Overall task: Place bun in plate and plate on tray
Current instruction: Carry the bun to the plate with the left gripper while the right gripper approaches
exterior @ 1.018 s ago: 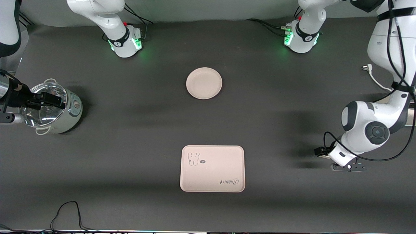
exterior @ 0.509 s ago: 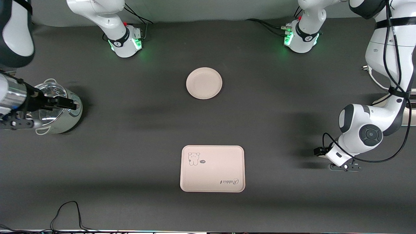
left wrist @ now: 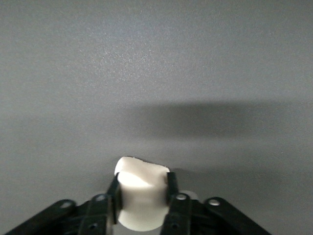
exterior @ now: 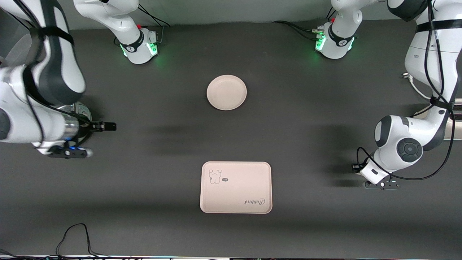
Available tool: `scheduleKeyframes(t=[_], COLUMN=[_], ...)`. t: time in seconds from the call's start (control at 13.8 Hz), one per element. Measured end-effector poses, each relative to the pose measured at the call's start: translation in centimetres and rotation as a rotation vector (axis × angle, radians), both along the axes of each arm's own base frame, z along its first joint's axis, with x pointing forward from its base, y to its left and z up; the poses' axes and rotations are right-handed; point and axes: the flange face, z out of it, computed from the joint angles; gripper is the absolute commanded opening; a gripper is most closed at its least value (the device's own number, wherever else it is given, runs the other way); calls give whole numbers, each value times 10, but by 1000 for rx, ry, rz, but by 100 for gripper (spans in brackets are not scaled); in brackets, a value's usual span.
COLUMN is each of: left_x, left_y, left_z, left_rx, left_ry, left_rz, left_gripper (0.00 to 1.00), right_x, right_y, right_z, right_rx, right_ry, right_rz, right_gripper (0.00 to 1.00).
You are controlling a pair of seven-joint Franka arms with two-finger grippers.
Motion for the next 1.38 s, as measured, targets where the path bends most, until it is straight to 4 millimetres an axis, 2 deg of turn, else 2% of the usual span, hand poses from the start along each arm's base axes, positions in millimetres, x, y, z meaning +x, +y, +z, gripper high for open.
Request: scheduleKeyframes(t=[0.22,0.36,0.44,0.58,0.73,0.8,0.87,0.95,1.09,1.24,1.38], left_x=[2,0,-5,-28,-66,-85,-105,-125,-172,-219,-258], left_y=[-1,-17,-37,-100,-174,-210,-248,-284,-360,-431,-483], left_z=[10,42,70,146,216,240,254,261,259,237,201], left_rx=[3,24,35,7,-55,-71,-80,-84,-94,-121,-134], left_ry=[-7,35,74,152,202,205,201,202,212,219,248], left_rz=[33,89,121,187,237,260,282,302,337,394,435], left_gripper=[28,29,29,30,30,30,30,30,34,34,34], right_x=[12,22,26,31,35,36,37,38,38,35,30], right_y=[8,13,15,18,19,18,16,15,17,24,31], right_z=[-33,-43,-47,-48,-41,-38,-37,-36,-36,-34,-29], right_rx=[9,31,41,63,113,148,190,232,303,367,416], right_ry=[42,52,54,55,51,51,56,58,49,63,76], right_rz=[-28,-71,-93,-139,-185,-206,-224,-220,-149,-110,-100], right_gripper=[100,100,100,100,100,100,100,100,100,100,100])
